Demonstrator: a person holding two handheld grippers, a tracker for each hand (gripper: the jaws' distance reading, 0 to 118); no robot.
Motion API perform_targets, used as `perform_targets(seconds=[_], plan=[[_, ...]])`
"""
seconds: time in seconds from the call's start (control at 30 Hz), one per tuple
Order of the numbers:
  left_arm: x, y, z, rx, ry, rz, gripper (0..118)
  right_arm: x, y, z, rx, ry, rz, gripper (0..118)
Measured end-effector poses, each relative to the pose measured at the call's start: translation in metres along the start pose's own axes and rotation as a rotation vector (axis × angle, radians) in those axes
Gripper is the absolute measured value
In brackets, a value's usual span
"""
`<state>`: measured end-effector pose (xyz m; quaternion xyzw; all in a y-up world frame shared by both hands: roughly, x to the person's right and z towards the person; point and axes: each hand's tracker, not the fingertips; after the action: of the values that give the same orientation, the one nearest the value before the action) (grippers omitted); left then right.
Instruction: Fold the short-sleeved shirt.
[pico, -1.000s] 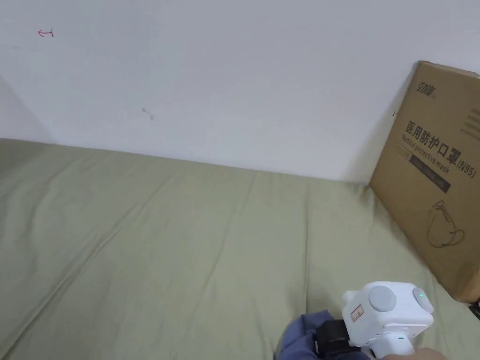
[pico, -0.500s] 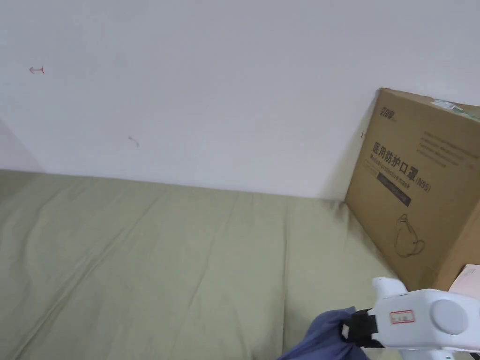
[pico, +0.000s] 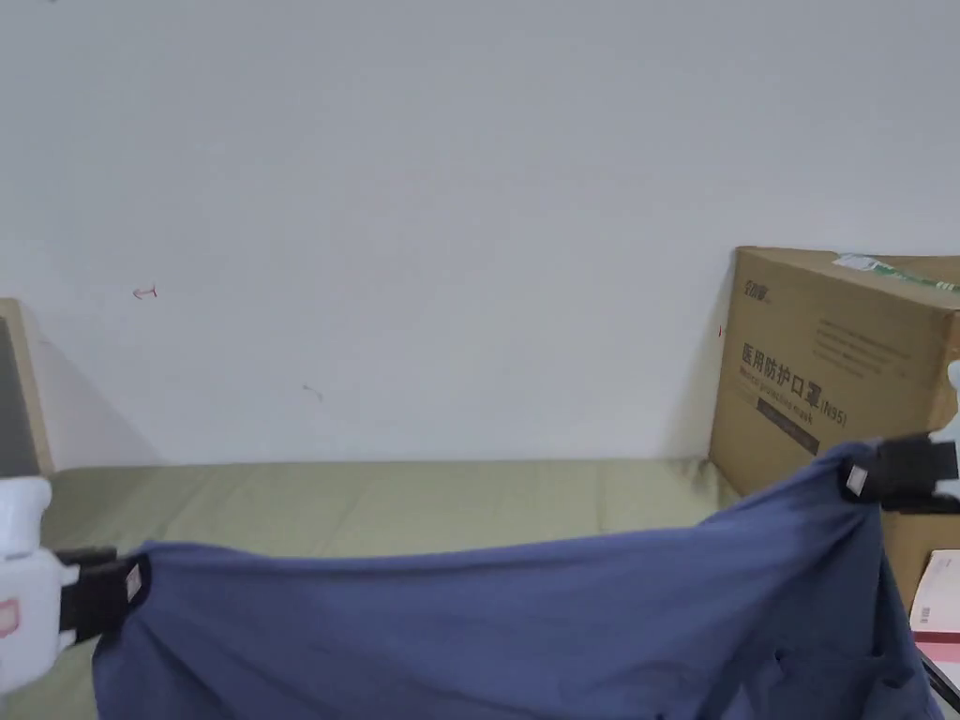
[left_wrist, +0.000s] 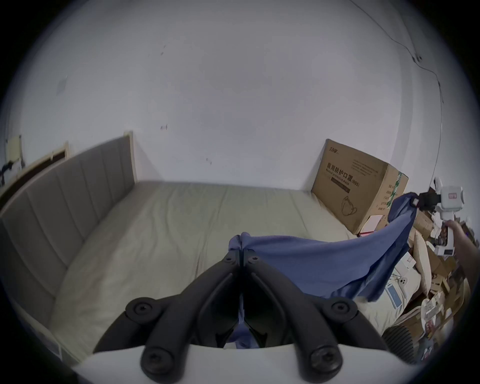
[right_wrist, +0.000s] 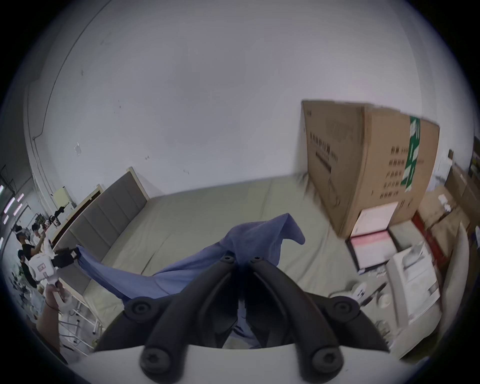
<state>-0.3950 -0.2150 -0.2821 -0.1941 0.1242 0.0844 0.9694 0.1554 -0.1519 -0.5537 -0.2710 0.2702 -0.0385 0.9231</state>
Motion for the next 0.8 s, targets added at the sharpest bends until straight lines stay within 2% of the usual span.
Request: perform_targets(seconds=[0.17, 0.57, 0.8], plan=[[0.003, 0.063, -0.018, 0.016, -0.001, -0.010, 0, -0.019, 0.061, 0.003, 0.064, -0.009, 0.024, 1], [0.004, 0.195, -0.104, 0.094, 0.070, 0.017, 0, -0.039, 0.194, -0.076, 0.182, -0.102, 0.058, 1], [-0.008, 0.237, -0.160, 0.151, 0.118, 0.091, 0, -0.058, 0.249, -0.114, 0.272, -0.172, 0.136, 1]])
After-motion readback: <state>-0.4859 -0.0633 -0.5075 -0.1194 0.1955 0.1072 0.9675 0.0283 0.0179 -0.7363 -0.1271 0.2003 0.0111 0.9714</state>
